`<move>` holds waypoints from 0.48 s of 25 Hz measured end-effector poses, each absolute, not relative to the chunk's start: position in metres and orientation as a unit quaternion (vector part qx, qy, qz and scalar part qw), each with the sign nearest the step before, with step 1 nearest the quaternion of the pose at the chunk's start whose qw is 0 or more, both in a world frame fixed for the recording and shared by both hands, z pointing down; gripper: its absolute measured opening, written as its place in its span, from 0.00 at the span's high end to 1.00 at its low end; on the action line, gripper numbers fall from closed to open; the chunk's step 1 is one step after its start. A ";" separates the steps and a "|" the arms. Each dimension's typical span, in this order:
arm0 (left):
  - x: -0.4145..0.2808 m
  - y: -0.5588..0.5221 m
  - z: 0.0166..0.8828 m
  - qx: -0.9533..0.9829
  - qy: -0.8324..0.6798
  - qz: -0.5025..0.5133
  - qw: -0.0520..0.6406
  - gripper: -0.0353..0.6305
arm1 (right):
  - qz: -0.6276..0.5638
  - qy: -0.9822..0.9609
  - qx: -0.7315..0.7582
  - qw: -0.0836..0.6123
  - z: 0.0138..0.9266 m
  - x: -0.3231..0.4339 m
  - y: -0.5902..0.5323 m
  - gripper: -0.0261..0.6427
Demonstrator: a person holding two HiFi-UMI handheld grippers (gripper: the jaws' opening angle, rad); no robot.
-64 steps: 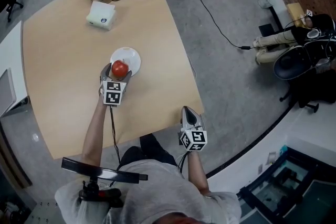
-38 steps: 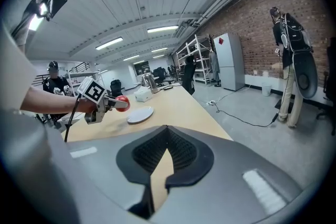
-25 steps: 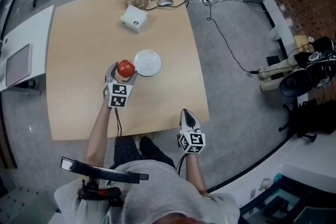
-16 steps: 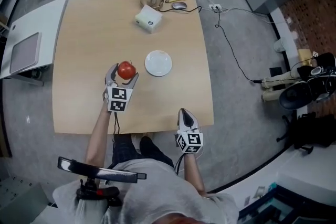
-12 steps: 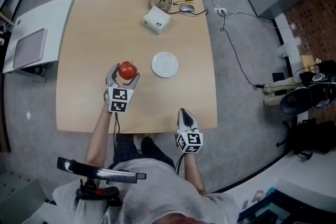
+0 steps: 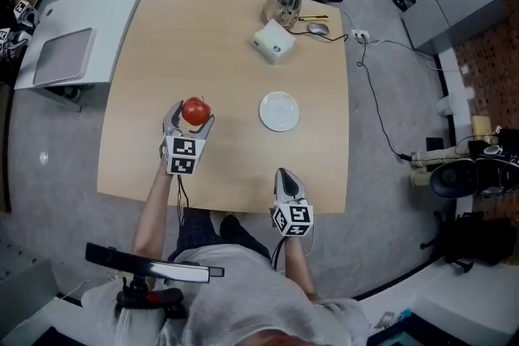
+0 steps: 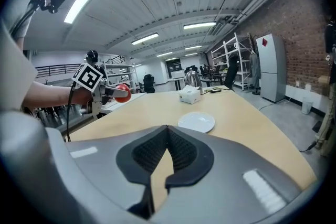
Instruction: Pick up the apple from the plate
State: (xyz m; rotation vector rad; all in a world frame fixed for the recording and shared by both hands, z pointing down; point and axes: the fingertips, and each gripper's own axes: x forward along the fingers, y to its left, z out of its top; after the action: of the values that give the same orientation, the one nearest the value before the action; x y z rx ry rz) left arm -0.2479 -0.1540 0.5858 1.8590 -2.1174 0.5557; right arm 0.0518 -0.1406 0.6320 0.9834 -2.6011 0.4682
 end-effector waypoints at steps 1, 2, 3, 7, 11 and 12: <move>-0.252 -0.151 0.586 0.638 -0.733 0.192 0.137 0.34 | 0.164 -0.912 0.340 0.161 0.631 0.048 -0.141 0.95; -0.257 -0.149 0.587 0.634 -0.736 0.193 0.139 0.34 | 0.163 -0.914 0.335 0.162 0.630 0.043 -0.142 0.95; -0.261 -0.145 0.586 0.630 -0.739 0.193 0.141 0.34 | 0.163 -0.915 0.331 0.163 0.629 0.039 -0.142 0.95; -0.286 -0.132 0.590 0.615 -0.750 0.194 0.151 0.34 | 0.161 -0.921 0.312 0.168 0.628 0.013 -0.141 0.95; -0.320 -0.116 0.601 0.601 -0.759 0.191 0.164 0.34 | 0.158 -0.925 0.297 0.176 0.630 -0.022 -0.136 0.95; -0.328 -0.113 0.604 0.598 -0.761 0.190 0.167 0.34 | 0.158 -0.926 0.294 0.178 0.631 -0.030 -0.136 0.95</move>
State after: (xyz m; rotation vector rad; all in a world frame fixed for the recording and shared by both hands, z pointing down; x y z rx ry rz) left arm -0.3280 -0.1134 0.6038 1.7006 -2.1646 0.5398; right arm -0.0295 -0.1356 0.6310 0.8321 -2.6185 0.4465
